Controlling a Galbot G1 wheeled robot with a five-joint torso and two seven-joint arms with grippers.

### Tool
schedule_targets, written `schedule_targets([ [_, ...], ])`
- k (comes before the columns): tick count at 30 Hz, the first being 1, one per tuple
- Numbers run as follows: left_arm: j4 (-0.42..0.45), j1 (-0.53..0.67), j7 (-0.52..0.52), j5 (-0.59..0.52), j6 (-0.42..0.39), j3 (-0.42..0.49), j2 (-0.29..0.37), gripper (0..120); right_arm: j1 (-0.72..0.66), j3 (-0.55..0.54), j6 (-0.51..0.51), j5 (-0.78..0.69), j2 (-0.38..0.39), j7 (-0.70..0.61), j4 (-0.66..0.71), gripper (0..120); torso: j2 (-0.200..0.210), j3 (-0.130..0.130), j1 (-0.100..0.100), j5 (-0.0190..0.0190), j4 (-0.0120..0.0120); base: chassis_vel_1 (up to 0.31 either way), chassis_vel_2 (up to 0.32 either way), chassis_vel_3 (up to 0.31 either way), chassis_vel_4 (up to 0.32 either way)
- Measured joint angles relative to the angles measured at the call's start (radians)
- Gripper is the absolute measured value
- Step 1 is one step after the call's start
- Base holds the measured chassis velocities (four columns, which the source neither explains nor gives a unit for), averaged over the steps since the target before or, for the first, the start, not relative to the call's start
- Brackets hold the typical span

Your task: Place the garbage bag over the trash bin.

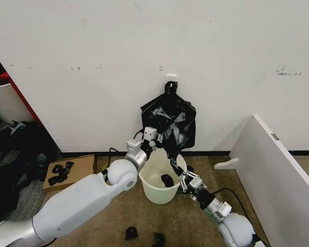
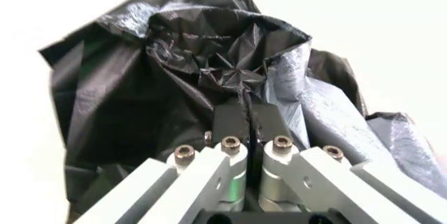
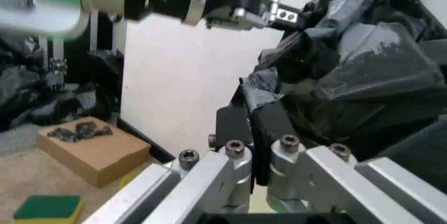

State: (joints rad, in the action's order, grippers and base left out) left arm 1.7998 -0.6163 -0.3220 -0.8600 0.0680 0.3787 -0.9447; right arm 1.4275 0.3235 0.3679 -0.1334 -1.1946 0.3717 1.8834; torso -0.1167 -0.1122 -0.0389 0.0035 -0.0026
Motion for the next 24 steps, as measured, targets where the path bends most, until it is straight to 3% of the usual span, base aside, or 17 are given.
schedule_targets([
  [4,-0.001,-0.030,0.003,0.016,0.027,-0.034,0.000,0,0.033,0.002,-0.027,-0.046,0.013,-0.005,0.055,13,0.000,0.000,0.000,-0.0001,0.0000,0.000,0.000,0.000,0.000],
  [10,-0.002,-0.075,0.007,0.043,0.047,-0.089,-0.003,0,0.103,0.027,-0.082,-0.157,0.052,-0.016,0.173,40,0.000,0.000,0.000,0.0000,-0.0003,0.000,0.000,0.000,0.000],
  [12,-0.001,-0.079,0.008,0.045,0.048,-0.091,-0.002,0,0.105,0.028,-0.092,-0.170,0.056,-0.022,0.183,41,0.000,0.000,0.000,-0.0001,-0.0003,0.000,0.000,0.000,0.000],
  [14,0.005,-0.087,0.014,0.053,0.051,-0.096,0.002,0,0.095,0.026,-0.147,-0.231,0.074,-0.065,0.222,53,0.000,0.000,0.000,0.0000,-0.0003,0.000,0.000,0.000,0.000],
  [18,0.008,-0.095,0.017,0.061,0.053,-0.096,0.007,0,0.041,0.012,-0.217,-0.303,0.096,-0.134,0.240,64,0.000,0.000,0.000,0.0000,-0.0002,0.000,0.000,0.000,0.000],
  [24,0.009,-0.115,0.022,0.072,0.054,-0.104,0.019,0,-0.206,-0.067,-0.393,-0.395,0.154,-0.250,0.170,90,0.000,0.000,0.000,0.0001,-0.0001,0.000,0.000,0.000,0.000],
])
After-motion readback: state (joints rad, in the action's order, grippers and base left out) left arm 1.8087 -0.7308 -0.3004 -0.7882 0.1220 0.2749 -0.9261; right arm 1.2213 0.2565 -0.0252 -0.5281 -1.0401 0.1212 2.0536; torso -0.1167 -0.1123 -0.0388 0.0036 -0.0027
